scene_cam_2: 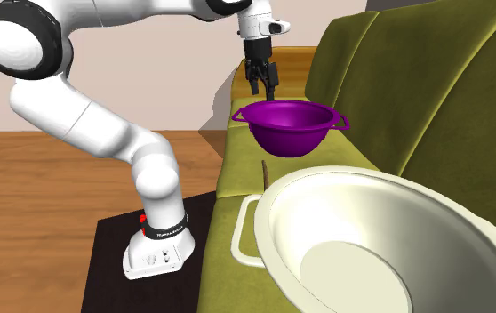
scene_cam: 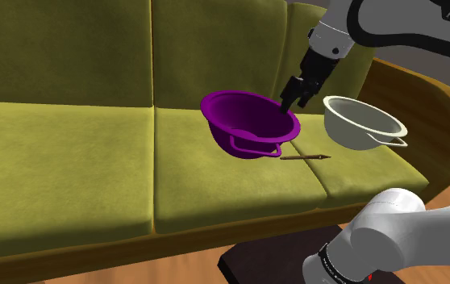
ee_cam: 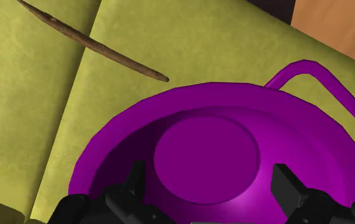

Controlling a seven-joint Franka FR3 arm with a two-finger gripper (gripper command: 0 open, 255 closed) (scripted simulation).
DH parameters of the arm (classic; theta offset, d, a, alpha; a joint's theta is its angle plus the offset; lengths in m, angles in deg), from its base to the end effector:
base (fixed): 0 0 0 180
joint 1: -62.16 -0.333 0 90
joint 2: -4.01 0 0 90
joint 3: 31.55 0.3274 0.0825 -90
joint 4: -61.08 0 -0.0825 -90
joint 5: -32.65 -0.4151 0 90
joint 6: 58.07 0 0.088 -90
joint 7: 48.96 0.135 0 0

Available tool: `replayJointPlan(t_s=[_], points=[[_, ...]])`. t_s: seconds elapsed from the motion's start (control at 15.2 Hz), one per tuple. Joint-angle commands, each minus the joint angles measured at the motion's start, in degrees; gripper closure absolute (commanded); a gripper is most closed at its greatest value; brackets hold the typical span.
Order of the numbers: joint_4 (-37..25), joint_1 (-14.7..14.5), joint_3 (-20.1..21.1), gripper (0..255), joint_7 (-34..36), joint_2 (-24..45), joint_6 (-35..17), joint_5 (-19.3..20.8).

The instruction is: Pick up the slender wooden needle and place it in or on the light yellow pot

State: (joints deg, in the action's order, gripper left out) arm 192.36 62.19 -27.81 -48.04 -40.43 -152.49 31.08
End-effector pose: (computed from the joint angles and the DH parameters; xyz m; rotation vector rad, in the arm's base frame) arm 0.3438 0.0319 0.6068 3.1203 0.0511 0.2058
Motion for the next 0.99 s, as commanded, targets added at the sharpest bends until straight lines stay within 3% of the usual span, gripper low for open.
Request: replayJointPlan(t_s=[0.0,0.46,0.92], points=[[0.0,0.0,0.0,0,0.0,0.0,0.0,0.0],[14.35,-6.33,-10.85,0,-27.51,-9.59,-3.66,6.95],[22.56,-10.09,-25.09,0,-56.16,-13.33,-7.65,18.49]])
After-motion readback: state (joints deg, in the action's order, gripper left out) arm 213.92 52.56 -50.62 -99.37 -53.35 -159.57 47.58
